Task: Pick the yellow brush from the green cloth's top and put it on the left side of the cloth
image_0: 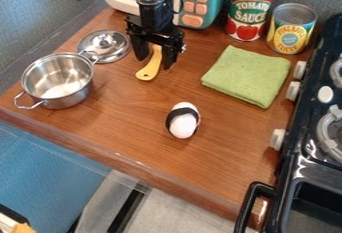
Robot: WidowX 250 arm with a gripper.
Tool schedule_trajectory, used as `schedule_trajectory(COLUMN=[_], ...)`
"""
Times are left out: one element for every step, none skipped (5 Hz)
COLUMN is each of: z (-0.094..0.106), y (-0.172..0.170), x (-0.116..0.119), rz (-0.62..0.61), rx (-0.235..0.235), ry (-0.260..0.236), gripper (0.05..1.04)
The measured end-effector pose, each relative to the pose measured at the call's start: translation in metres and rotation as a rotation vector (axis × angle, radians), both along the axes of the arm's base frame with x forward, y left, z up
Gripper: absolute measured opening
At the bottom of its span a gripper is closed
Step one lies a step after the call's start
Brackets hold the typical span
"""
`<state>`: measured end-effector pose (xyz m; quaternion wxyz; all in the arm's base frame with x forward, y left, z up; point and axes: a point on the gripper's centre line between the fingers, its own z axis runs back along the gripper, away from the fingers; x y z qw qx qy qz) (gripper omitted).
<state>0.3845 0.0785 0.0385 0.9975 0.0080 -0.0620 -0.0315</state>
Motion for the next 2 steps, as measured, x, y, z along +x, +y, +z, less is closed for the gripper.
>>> schedule_trajectory(z=[0.020, 0.047], y=[0.001, 0.007], x=[-0.001, -0.004], rz=[-0.023, -0.034], rx=[-0.006, -0.011], ry=[0.006, -0.001], gripper=[1.004, 1.000])
